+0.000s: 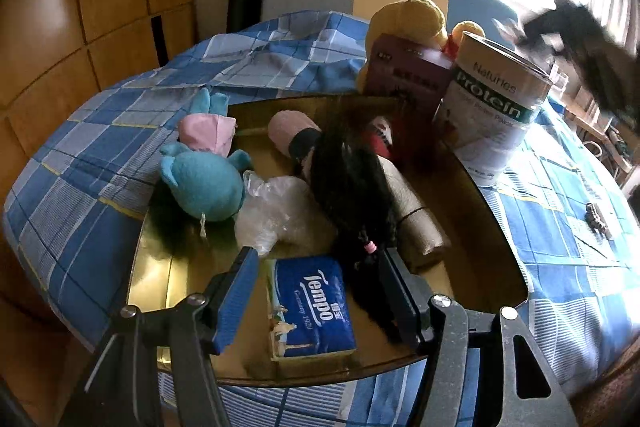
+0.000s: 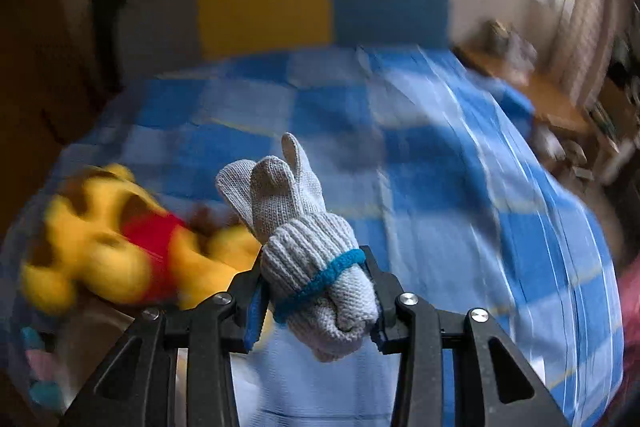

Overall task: Organize soft objects
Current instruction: 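Lift the white knitted sock with the right tool over the gold tray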

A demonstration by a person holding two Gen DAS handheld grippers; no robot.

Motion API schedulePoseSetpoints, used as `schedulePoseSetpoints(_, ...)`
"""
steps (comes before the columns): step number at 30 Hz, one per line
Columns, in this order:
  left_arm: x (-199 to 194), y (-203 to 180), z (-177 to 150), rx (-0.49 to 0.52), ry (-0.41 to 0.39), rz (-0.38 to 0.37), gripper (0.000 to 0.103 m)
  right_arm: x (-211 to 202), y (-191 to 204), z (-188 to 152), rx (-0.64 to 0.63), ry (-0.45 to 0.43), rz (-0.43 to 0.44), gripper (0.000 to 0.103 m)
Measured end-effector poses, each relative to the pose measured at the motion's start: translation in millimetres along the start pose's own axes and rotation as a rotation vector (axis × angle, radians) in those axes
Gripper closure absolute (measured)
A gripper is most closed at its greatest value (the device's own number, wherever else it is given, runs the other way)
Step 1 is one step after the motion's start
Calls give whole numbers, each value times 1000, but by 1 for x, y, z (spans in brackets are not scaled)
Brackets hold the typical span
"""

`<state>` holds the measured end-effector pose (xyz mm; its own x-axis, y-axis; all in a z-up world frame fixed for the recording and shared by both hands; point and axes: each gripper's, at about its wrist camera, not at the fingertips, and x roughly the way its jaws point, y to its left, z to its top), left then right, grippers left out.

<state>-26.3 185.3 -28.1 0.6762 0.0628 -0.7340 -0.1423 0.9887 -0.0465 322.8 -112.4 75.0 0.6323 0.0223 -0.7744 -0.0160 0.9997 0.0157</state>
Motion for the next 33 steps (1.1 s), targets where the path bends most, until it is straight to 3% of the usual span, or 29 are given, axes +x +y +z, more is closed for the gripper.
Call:
schedulePoseSetpoints(4,-1,2,-1,-7,-1,3,40,-30,66,14,-123,-89,115,63)
schedulePoseSetpoints(7,-3,6,0,-19,-8,10,40,-56,114,1,-221,-126,246,63)
schedulePoseSetpoints(11,-7,15,0,-37,-18,24,40,-73,170,-49,-375,-79,371,63)
schedulePoseSetpoints(15,-12,29,0,-75,-32,51,40,-77,191,-114,-434,-6,455,63)
schedulePoseSetpoints(19,-15,43,-1,-110,-37,77,40,-74,193,-173,-459,45,440,63)
schedulePoseSetpoints(22,-15,48,-3,-126,-34,83,40,-66,189,-213,-450,86,347,63)
schedulePoseSetpoints(27,-16,42,-4,-117,-33,72,40,-58,186,-243,-413,155,324,59)
schedulePoseSetpoints(30,-18,36,-6,-101,-34,65,40,-56,183,-254,-403,200,364,57)
schedulePoseSetpoints(33,-18,34,-6,-96,-37,64,36,-66,178,-261,-388,193,388,42)
